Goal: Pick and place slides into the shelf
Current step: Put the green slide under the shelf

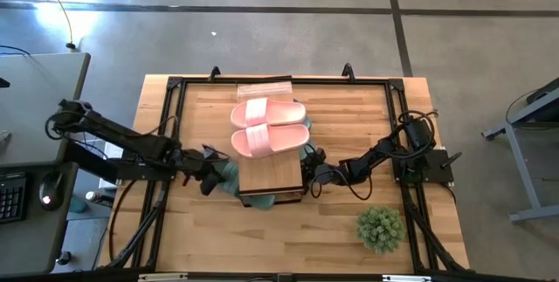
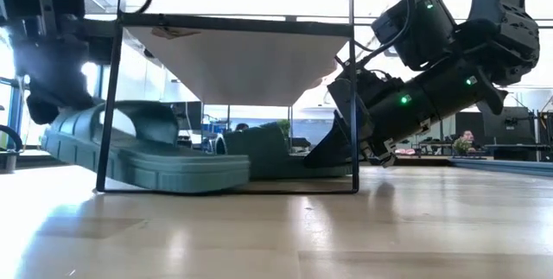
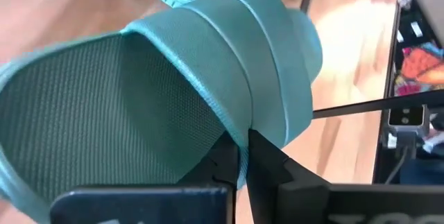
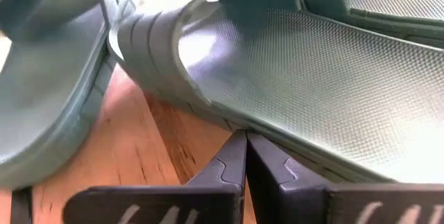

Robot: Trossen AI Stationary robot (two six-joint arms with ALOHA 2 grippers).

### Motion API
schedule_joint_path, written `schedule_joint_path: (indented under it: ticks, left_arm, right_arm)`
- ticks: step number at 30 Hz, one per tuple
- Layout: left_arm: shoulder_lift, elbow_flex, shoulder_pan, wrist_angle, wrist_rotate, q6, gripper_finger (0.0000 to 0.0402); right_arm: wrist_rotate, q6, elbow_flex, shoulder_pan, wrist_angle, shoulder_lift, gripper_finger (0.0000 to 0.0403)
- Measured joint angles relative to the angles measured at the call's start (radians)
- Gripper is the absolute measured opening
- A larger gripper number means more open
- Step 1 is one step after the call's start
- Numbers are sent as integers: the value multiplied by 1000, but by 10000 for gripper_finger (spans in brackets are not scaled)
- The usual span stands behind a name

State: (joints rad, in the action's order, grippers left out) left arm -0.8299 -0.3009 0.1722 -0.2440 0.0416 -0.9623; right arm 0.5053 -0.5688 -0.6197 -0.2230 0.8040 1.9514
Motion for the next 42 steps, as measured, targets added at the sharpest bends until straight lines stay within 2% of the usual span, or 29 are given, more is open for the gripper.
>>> schedule_joint_path:
  ticks: [8,17,25,34,42]
  left_arm:
    - [158,-61,-1,-260,58,-54,1]
    - [172,-149,-1,-429,100,-75,0]
    - [171,-162,4,-457,114,-153,0]
    - [145,-162,151,-463,139,-361,0]
    - [132,-163,312,-462,271,-576,0]
  right_arm:
    - [19,0,0,1,-6,0,0]
    - [18,0,0,0,-6,0,0]
    - [16,0,0,0,-6,0,0]
    - [13,-35,0,1,-7,1,0]
    - [17,-43,0,1,-7,1,0]
